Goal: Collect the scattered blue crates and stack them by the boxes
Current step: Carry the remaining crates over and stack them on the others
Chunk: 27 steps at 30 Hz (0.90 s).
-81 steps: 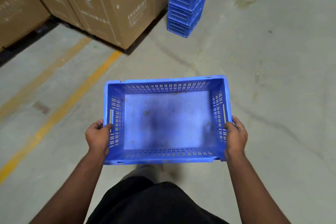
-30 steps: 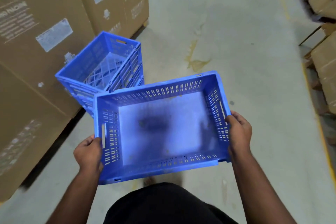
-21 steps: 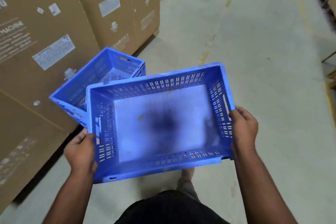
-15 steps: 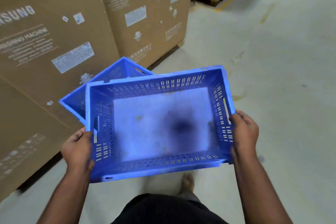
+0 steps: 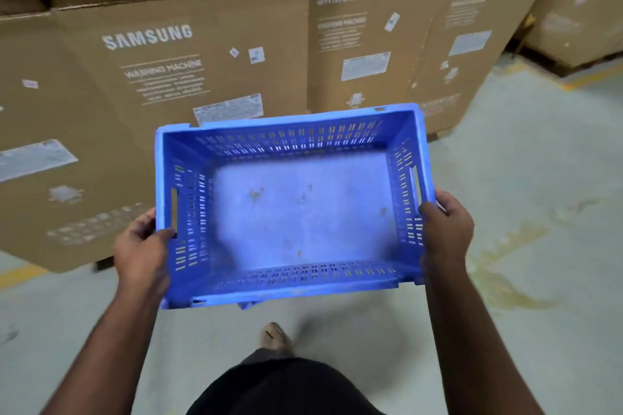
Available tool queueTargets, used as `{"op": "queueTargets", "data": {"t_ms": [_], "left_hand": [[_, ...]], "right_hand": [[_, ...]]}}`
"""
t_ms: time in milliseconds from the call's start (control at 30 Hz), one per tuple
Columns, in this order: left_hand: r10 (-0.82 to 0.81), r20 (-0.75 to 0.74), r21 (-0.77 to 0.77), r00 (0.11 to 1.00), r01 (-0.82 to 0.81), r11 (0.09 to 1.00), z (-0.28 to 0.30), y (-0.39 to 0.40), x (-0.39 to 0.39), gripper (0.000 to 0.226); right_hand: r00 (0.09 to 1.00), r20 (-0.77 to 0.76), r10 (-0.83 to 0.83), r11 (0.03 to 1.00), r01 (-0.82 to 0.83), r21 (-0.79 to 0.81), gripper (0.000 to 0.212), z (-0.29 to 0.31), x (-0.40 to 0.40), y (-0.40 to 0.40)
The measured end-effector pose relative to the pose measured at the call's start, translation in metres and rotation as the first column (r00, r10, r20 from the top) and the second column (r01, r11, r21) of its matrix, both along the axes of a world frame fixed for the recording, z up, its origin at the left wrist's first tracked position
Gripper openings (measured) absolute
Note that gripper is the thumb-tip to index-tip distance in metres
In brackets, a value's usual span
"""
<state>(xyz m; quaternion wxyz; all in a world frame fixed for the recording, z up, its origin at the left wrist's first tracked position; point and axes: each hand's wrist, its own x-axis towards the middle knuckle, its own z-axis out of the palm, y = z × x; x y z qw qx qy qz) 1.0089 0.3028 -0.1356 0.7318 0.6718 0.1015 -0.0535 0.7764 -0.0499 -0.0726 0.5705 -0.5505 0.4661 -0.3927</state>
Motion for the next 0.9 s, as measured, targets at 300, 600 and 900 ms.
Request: {"op": "queueTargets", "data": {"t_ms": [300,600,900], "left_hand": [[0.233,0.068,-0.033,0.970,-0.231,0.972,-0.010,-0.024,0.095,0.053],[0.318,0.002,-0.024,0.948,-0.318,0.948,-0.025,-0.043,0.165,0.050],[0.395,0.001,0.045,0.919,-0.395,0.918,-0.036,-0.066,0.202,0.049]], "right_hand": [[0.995,-0.003,0.104,0.991,-0.104,-0.085,0.033,-0.025,0.151,-0.063],[0.989,-0.016,0.145,0.989,-0.146,-0.024,0.031,-0.058,0.262,-0.092],[0.978,-0.017,0.209,0.977,-0.207,0.057,0.031,-0.092,0.333,-0.123]]}}
